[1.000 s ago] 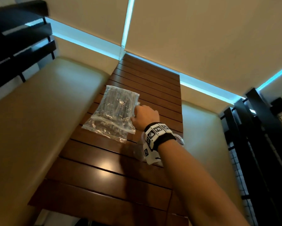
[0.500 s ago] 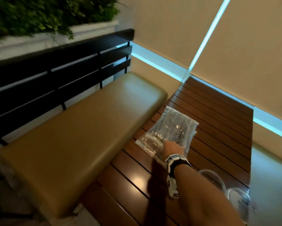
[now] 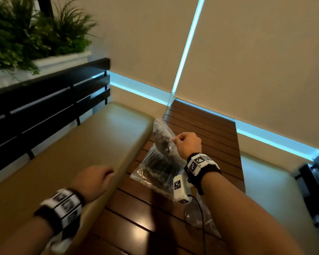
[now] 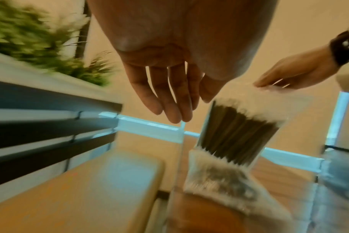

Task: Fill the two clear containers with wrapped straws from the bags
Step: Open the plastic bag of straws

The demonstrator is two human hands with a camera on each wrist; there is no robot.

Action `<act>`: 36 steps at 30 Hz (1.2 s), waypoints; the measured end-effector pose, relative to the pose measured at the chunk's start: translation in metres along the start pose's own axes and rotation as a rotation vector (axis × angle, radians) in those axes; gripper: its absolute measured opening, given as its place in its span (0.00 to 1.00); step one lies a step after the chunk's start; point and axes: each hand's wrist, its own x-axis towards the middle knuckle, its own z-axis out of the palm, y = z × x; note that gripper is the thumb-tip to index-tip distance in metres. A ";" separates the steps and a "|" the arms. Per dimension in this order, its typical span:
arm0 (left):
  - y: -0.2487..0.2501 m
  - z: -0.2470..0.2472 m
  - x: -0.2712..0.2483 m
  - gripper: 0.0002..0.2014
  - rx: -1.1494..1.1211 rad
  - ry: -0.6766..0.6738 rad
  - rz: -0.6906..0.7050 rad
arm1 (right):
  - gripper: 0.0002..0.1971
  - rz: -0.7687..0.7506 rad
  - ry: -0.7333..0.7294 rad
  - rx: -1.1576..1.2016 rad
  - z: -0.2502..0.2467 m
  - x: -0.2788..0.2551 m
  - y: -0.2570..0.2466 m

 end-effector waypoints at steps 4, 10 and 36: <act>0.077 -0.015 0.057 0.13 -0.169 0.014 0.096 | 0.10 0.120 -0.102 0.238 -0.011 -0.010 -0.003; 0.149 -0.025 0.100 0.25 -0.305 -0.161 0.029 | 0.06 0.224 -0.146 0.475 -0.013 -0.021 0.005; 0.149 -0.019 0.113 0.14 -0.791 -0.331 -0.251 | 0.08 0.355 -0.359 0.851 0.002 -0.045 0.008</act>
